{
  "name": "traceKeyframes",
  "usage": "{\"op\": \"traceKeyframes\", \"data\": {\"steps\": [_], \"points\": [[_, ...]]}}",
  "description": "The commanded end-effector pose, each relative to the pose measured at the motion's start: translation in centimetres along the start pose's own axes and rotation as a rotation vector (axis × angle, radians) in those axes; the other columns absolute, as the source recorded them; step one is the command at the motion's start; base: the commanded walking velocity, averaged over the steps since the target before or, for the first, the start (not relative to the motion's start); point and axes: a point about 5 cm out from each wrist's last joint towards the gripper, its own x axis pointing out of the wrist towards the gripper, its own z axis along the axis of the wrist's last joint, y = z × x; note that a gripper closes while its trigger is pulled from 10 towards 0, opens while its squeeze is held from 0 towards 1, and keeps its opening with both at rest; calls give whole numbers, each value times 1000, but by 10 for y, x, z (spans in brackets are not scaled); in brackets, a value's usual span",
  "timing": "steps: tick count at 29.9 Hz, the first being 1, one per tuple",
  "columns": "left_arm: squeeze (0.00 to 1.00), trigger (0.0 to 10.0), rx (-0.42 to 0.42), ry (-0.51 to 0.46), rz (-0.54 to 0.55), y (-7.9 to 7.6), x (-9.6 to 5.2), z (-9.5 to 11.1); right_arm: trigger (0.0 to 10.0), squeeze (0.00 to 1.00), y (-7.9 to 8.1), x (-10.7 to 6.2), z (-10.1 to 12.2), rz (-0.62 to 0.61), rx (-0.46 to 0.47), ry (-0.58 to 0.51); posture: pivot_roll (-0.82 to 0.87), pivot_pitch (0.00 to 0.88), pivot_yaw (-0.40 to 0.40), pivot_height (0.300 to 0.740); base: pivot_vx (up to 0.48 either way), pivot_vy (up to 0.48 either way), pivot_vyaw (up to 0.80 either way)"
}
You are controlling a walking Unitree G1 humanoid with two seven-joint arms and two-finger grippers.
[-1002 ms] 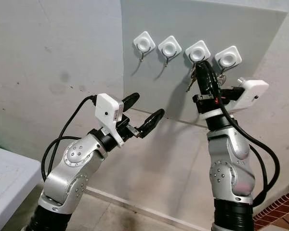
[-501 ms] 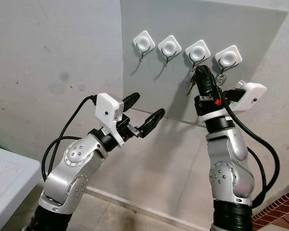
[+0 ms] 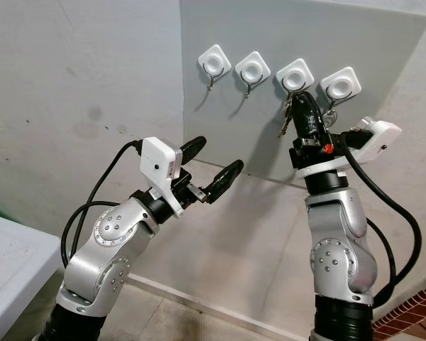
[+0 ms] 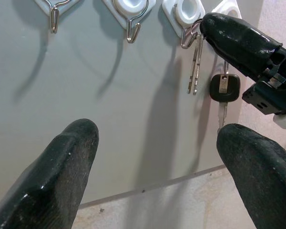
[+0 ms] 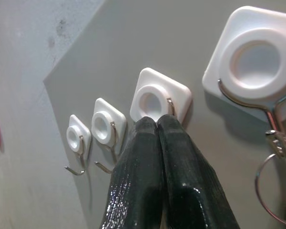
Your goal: Hang keys on a hook
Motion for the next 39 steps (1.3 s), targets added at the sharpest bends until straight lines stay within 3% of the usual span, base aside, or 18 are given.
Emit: {"op": "traceKeyframes", "data": {"steps": [1,22,25,26,28,39], "points": [[0,10000,-9,-15,-1,-2,0,4,10000,0,5,2,7,34,-1,-20,-8,62,-21,740,0,0,0],[0,10000,-21,-11,4,-2,-1,3,10000,0,7,2,9,52,3,-5,-12,75,-25,740,0,0,0],[0,10000,-22,-12,5,-2,0,3,10000,0,9,2,6,85,-88,32,-14,76,-24,740,0,0,0],[0,10000,-23,-12,6,-2,0,3,10000,0,12,1,4,118,-200,64,-14,77,-24,740,0,0,0],[0,10000,-26,-13,8,-2,0,3,10000,0,14,1,0,157,-335,97,-15,76,-24,740,0,0,0],[0,10000,-36,-16,12,-2,0,4,10000,0,18,1,-8,270,-779,150,-15,76,-26,740,0,0,0]]}}
